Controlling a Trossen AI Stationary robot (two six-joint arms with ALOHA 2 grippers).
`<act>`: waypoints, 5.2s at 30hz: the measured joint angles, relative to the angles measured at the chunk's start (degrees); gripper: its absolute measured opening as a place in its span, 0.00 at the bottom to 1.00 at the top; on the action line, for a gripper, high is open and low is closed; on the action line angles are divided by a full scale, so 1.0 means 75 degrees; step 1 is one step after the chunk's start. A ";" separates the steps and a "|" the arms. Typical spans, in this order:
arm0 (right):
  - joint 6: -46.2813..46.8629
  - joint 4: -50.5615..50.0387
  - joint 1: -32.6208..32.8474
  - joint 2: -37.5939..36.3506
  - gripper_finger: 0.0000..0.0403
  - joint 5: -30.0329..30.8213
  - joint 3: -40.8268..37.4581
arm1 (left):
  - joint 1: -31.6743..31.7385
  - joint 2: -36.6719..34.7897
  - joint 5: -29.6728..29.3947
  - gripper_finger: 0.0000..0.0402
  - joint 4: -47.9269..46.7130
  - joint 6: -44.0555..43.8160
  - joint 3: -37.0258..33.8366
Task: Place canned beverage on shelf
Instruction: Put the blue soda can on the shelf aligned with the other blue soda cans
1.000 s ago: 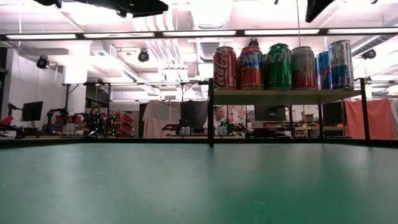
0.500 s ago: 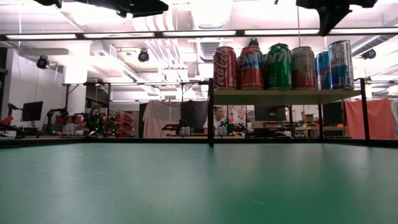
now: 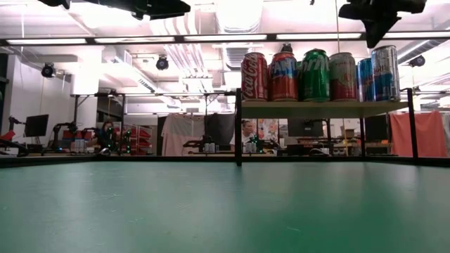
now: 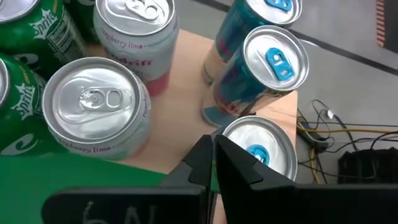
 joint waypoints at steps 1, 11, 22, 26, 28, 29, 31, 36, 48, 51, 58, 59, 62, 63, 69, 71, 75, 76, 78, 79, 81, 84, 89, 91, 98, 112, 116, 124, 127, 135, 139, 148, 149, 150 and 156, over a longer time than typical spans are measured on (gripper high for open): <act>0.0000 -0.0001 0.0000 -0.0002 0.03 -0.0032 0.0000 | -0.0002 0.0000 0.0000 0.86 0.0000 0.0000 0.0000; 0.0023 -0.0005 0.0000 -0.0006 0.03 -0.0274 0.0000 | 0.0000 0.0000 0.0000 0.86 0.0000 0.0002 0.0000; 0.0067 -0.0011 0.0000 -0.0003 0.03 -0.0778 -0.0070 | 0.0000 0.0000 -0.0001 0.86 -0.0003 0.0000 0.0000; 0.0071 -0.0008 0.0000 -0.0012 0.03 -0.0867 -0.0070 | 0.0000 0.0000 0.0000 0.86 -0.0003 0.0000 0.0000; 0.0070 -0.0008 0.0000 -0.0012 0.03 -0.0998 -0.0070 | 0.0000 0.0000 0.0000 0.86 -0.0003 0.0000 0.0000; 0.0070 -0.0008 0.0000 -0.0012 0.03 -0.1029 -0.0070 | 0.0000 0.0000 -0.0001 0.86 -0.0003 0.0001 0.0000; 0.0061 -0.0008 0.0000 -0.0012 0.03 -0.0981 -0.0070 | 0.0000 0.0000 -0.0003 0.86 -0.0003 0.0000 0.0000; 0.0071 -0.0008 0.0000 -0.0007 0.03 -0.0898 -0.0071 | 0.0000 0.0000 -0.0003 0.86 -0.0004 0.0003 0.0000; 0.0495 -0.0008 0.0029 -0.0023 0.03 0.0157 -0.0006 | 0.0000 0.0000 -0.0006 0.86 -0.0003 0.0003 0.0000; 0.0494 -0.0008 0.0029 -0.0009 0.03 0.0245 -0.0006 | 0.0000 0.0000 -0.0003 0.86 -0.0003 0.0003 0.0000; 0.0469 0.0009 0.0031 0.0000 0.03 0.0000 -0.0141 | 0.0000 0.0001 -0.0006 0.86 -0.0003 0.0003 0.0000; 0.0465 0.0003 0.0029 0.0000 0.03 -0.0033 -0.0147 | 0.0000 0.0003 -0.0003 0.86 -0.0003 0.0003 0.0000; 0.0446 -0.0011 0.0032 0.0000 0.03 -0.0188 -0.0152 | 0.0000 0.0001 -0.0006 0.86 -0.0003 0.0003 0.0000; 0.0447 -0.0011 0.0032 0.0000 0.03 -0.0244 -0.0152 | 0.0000 0.0000 -0.0004 0.86 -0.0002 0.0004 0.0000; 0.0449 0.0004 0.0032 -0.0023 0.03 -0.0347 -0.0152 | 0.0000 0.0003 -0.0006 0.86 -0.0003 0.0003 0.0000; 0.0449 0.0004 0.0032 -0.0023 0.03 -0.0359 -0.0152 | 0.0000 0.0001 -0.0006 0.86 -0.0003 0.0028 0.0000; 0.0153 0.0024 0.0032 -0.0031 0.03 -0.0547 -0.0152 | 0.0000 0.0000 -0.0009 0.86 -0.0003 0.0032 0.0000; 0.0135 0.0023 0.0033 -0.0037 0.03 -0.0571 -0.0152 | 0.0000 0.0001 -0.0009 0.86 -0.0003 0.0032 0.0000; 0.0121 0.0021 0.0035 -0.0048 0.03 -0.0590 -0.0152 | 0.0000 0.0001 -0.0009 0.86 -0.0003 0.0032 0.0000; 0.0078 0.0021 0.0032 -0.0057 0.03 -0.0598 -0.0152 | 0.0000 0.0001 -0.0009 0.86 -0.0003 0.0032 0.0000; 0.0015 0.0018 0.0032 -0.0084 0.03 -0.0642 -0.0152 | 0.0000 0.0001 -0.0010 0.86 -0.0003 0.0032 0.0000; 0.0006 0.0012 0.0035 -0.0153 0.03 -0.0789 -0.0152 | 0.0000 0.0000 -0.0012 0.86 -0.0003 0.0032 0.0000; -0.0035 -0.0009 0.0034 -0.0256 0.03 -0.0853 -0.0152 | 0.0000 0.0003 -0.0015 0.86 -0.0003 0.0052 0.0000; -0.0017 -0.0030 0.0035 -0.0274 0.03 -0.0743 -0.0158 | 0.0000 0.0003 -0.0015 0.86 -0.0003 0.0052 0.0000; -0.0007 -0.0020 0.0032 -0.0219 0.03 0.0014 -0.0163 | 0.0009 0.0001 -0.0017 0.86 -0.0003 0.0054 0.0000; 0.0308 0.0569 0.0035 -0.0185 0.03 -0.1258 -0.0093 | 0.0015 0.0003 -0.0017 0.86 -0.0003 0.0056 0.0000; 0.0804 -0.0053 0.0038 -0.0048 0.03 -0.1778 -0.0098 | 0.0015 0.0023 -0.0017 0.86 0.0000 0.0160 0.0003; 0.0830 -0.0008 0.0035 0.0243 0.03 -0.1265 -0.0198 | 0.0029 0.0076 -0.0058 0.86 -0.0017 0.0172 0.0003; 0.0822 -0.0005 0.0029 0.0371 0.03 -0.0910 -0.0198 | 0.0029 0.0090 -0.0061 0.86 -0.0011 0.0189 0.0003; 0.0942 -0.0005 0.0029 0.0470 0.03 -0.0156 -0.0198 | 0.0029 0.0111 -0.0062 0.86 0.0001 0.0195 0.0003; 0.0965 0.0026 0.0032 0.0374 0.03 -0.0157 -0.0198 | 0.0035 0.0111 -0.0061 0.86 0.0003 0.0198 0.0003; 0.0941 0.0301 0.0018 0.0248 0.03 0.0650 -0.0125 | 0.0038 0.0111 -0.0061 0.86 0.0073 0.0198 0.0003; 0.0941 0.0261 -0.0006 0.0248 0.03 0.0641 -0.0125 | 0.0038 0.0111 -0.0061 0.86 0.0073 0.0198 0.0003; 0.0942 0.0224 -0.0031 0.0257 0.03 0.0632 -0.0125 | 0.0038 0.0111 -0.0061 0.86 0.0071 0.0198 0.0003; 0.0938 0.0021 -0.0035 0.0415 0.03 0.0346 -0.0160 | 0.0038 0.0151 -0.0061 0.86 0.0063 0.0198 0.0003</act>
